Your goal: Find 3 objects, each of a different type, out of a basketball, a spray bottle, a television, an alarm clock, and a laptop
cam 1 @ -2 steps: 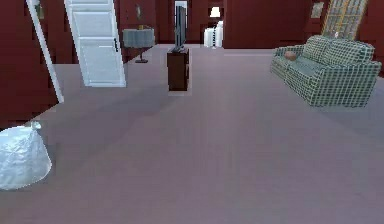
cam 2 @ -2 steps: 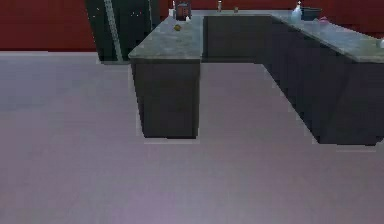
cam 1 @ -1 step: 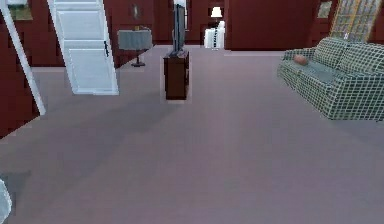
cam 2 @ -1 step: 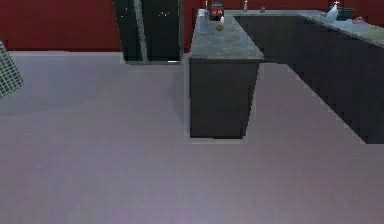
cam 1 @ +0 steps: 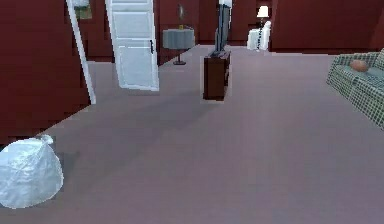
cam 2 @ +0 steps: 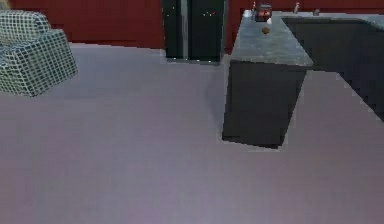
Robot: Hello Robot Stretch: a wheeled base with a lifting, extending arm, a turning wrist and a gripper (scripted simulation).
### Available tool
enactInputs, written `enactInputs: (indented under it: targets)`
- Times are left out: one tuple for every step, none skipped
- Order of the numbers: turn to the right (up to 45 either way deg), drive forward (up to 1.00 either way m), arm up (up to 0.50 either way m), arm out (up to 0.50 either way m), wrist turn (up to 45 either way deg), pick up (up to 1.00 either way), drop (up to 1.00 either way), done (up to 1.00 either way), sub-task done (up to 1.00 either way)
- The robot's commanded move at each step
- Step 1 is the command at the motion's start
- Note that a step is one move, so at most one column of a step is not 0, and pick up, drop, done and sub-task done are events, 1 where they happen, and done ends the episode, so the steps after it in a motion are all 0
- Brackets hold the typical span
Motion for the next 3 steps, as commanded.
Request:
enactInputs:
  targets:
    - [-3.0,0.00,0.00,0.00,0.0,0.00,0.00,0.00,0.00]
    - [0.0,1.00,0.00,0.00,0.0,0.00,0.00,0.00,0.00]
    - [0.0,1.00,0.00,0.00,0.0,0.00,0.00,0.00,0.00]
